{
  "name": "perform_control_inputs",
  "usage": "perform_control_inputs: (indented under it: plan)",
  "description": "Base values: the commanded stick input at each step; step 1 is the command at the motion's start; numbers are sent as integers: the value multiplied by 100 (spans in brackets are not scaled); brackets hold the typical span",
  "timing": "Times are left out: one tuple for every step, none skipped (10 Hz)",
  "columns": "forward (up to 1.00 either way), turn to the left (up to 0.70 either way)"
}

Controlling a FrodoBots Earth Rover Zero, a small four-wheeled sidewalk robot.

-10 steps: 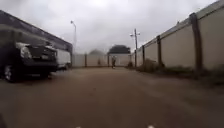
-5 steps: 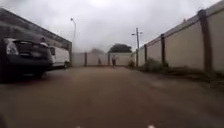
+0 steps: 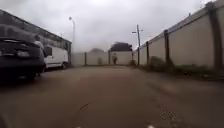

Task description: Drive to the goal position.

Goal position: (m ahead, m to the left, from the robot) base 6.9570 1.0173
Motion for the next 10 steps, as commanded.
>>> perform_control_inputs:
  plan:
    - [100,0]
    - [100,0]
    - [100,0]
    - [100,0]
    - [100,0]
    - [100,0]
    - [100,0]
    - [100,0]
    - [100,0]
    - [100,0]
